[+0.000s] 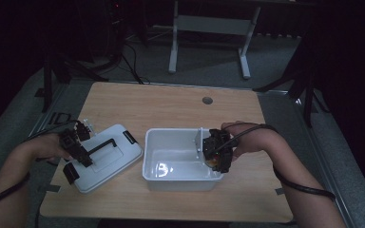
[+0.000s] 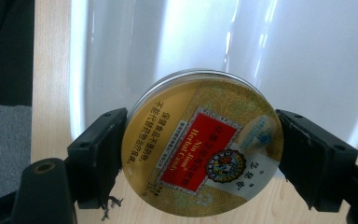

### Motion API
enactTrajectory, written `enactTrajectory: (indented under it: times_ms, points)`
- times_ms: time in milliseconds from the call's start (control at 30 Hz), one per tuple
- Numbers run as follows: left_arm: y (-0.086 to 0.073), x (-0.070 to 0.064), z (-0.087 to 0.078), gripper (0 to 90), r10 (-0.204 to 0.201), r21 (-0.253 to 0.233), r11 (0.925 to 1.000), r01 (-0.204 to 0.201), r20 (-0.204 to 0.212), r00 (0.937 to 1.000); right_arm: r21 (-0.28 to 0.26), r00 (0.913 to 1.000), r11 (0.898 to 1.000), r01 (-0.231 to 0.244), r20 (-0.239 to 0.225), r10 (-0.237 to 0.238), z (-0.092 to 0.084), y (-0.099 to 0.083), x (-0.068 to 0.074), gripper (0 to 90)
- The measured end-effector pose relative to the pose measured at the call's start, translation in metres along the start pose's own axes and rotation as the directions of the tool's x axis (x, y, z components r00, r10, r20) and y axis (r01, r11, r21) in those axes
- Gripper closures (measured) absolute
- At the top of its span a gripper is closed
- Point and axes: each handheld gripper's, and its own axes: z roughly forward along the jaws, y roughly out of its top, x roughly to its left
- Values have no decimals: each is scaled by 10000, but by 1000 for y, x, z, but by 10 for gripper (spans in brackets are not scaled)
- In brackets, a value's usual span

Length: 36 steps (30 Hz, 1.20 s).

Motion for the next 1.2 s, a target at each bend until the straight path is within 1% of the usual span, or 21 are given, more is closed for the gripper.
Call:
enactTrajectory:
  times_ms: [67,167,300,400,500,600,667,700,733,767,833,900,933,1000,1033,1100,1133,1167,1200]
  points:
    - [0,0,0,412,1,14,10000,-1,13,10000,-8,10000,10000,77,-53,-77,5,6,-1,205]
    - [0,0,1,412,0,12,10000,0,35,10000,-177,9998,9998,126,-156,-129,8,11,-3,205]
    - [-1,1,2,412,-28,-4,10000,28,47,10000,14,9993,9996,286,-258,-286,16,19,-3,206]
    - [-2,1,2,412,-18,5,10000,18,33,10000,274,9987,9990,347,-375,-337,27,21,-4,205]
    - [-2,1,2,413,-18,15,10000,18,21,10000,361,9984,9991,227,-535,-208,39,19,-6,205]
    - [-2,2,2,414,-13,-35,10000,13,35,10000,297,9973,9995,77,-726,-55,52,18,-10,205]
    - [-2,2,2,414,-29,-24,10000,29,49,10000,297,9973,9995,77,-726,-55,52,18,-10,205]
    - [-2,3,3,414,-28,4,10000,27,52,10000,298,9971,9995,47,-761,-25,54,18,-10,205]
    - [-2,2,4,415,-33,-3,10000,33,53,10000,331,9963,9995,7,-854,22,61,18,-13,205]
    - [-2,2,4,415,-33,-3,10000,33,53,10000,331,9963,9995,7,-854,22,61,18,-13,205]
    - [-1,2,5,416,-24,30,10000,23,69,10000,388,9948,9992,-77,-1008,116,69,18,-15,205]
    - [-1,2,5,416,-1,19,10000,0,109,9999,389,9941,9992,55,-1084,-12,74,18,-16,205]
    - [-1,3,6,416,-8,30,10000,7,81,10000,341,9921,9994,-35,-1251,77,75,18,-17,206]
    - [-1,3,6,416,-12,33,10000,12,93,10000,310,9931,9994,-132,-1164,168,76,19,-19,205]
    - [-1,3,6,416,-13,68,10000,12,77,10000,367,9925,9991,-220,-1192,262,78,19,-20,205]
    - [0,3,6,416,5,73,10000,-5,82,10000,461,9919,9986,-250,-1231,305,80,19,-21,205]
    - [0,3,6,416,6,40,10000,-7,79,10000,569,9921,9981,-238,-1220,306,83,19,-21,205]
    - [-1,3,6,417,8,29,10000,-9,93,10000,807,9912,9964,-246,-1276,348,89,21,-22,205]
    - [-1,3,6,418,12,20,10000,-12,79,10000,862,9910,9960,-228,-1293,339,91,21,-22,205]
